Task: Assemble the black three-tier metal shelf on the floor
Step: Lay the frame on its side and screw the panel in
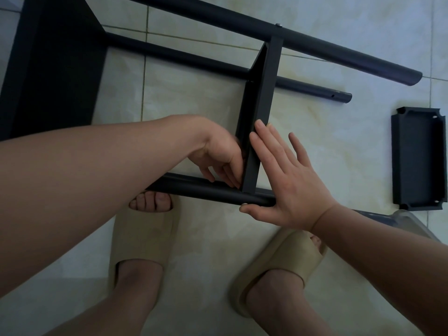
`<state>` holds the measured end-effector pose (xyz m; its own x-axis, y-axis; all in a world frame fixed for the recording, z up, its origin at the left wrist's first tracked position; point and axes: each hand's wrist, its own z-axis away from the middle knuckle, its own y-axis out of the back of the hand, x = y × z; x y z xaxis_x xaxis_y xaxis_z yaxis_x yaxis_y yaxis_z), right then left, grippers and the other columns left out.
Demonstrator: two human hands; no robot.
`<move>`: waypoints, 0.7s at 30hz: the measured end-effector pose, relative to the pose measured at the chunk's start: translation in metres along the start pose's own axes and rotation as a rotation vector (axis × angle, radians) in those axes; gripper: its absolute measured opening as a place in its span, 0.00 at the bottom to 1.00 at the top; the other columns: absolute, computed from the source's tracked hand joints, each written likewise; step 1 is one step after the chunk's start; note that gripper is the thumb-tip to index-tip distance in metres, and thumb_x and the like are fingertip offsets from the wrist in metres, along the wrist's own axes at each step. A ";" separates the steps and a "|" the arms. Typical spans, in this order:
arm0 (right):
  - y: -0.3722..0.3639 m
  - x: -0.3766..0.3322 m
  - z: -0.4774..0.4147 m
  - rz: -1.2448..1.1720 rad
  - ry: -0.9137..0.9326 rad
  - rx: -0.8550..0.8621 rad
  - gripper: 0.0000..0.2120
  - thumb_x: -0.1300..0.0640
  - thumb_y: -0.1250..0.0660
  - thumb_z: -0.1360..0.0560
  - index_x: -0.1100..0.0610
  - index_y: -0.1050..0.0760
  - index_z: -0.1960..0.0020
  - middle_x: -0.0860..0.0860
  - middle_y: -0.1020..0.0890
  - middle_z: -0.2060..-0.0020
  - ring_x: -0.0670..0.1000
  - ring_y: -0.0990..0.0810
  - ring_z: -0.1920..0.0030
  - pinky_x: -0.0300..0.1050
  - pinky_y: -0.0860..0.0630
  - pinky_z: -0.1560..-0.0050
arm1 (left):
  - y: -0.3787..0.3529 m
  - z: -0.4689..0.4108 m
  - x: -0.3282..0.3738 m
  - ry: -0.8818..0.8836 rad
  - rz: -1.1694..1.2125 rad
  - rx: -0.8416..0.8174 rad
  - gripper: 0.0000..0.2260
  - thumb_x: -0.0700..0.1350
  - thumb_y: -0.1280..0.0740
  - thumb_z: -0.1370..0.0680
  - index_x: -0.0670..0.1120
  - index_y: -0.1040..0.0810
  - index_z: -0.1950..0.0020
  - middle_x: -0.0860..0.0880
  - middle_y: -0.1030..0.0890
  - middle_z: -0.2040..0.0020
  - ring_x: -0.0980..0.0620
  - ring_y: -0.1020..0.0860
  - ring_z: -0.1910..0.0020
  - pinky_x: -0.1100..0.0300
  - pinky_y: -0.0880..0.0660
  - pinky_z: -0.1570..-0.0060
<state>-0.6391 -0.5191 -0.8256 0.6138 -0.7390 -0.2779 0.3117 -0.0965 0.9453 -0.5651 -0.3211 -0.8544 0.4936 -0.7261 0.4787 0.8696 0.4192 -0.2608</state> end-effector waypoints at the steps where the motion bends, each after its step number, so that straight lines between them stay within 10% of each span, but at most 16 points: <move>1: 0.000 0.000 0.000 0.000 -0.002 0.000 0.52 0.27 0.40 0.27 0.61 0.50 0.18 0.56 0.50 0.18 0.56 0.52 0.18 0.68 0.48 0.22 | 0.000 0.000 0.000 -0.004 0.003 -0.001 0.10 0.38 0.31 0.23 0.47 0.18 0.44 0.49 0.15 0.46 0.52 0.18 0.42 0.44 0.31 0.30; 9: -0.001 0.000 0.000 -0.004 -0.002 0.010 0.52 0.27 0.40 0.27 0.61 0.50 0.18 0.56 0.50 0.18 0.56 0.52 0.18 0.67 0.47 0.22 | -0.001 -0.001 -0.003 -0.027 0.039 -0.002 0.17 0.36 0.32 0.22 0.43 0.22 0.34 0.46 0.17 0.39 0.50 0.19 0.39 0.42 0.31 0.30; 21: 0.000 0.000 0.000 -0.007 -0.004 0.007 0.53 0.27 0.39 0.27 0.61 0.50 0.18 0.56 0.50 0.18 0.56 0.52 0.18 0.67 0.47 0.22 | -0.001 0.003 0.003 0.069 -0.054 0.016 0.04 0.45 0.31 0.21 0.51 0.17 0.48 0.55 0.13 0.54 0.56 0.18 0.45 0.47 0.31 0.31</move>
<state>-0.6396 -0.5188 -0.8257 0.6087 -0.7410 -0.2836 0.3106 -0.1063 0.9446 -0.5645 -0.3220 -0.8501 0.4461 -0.7836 0.4325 0.8949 0.3868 -0.2224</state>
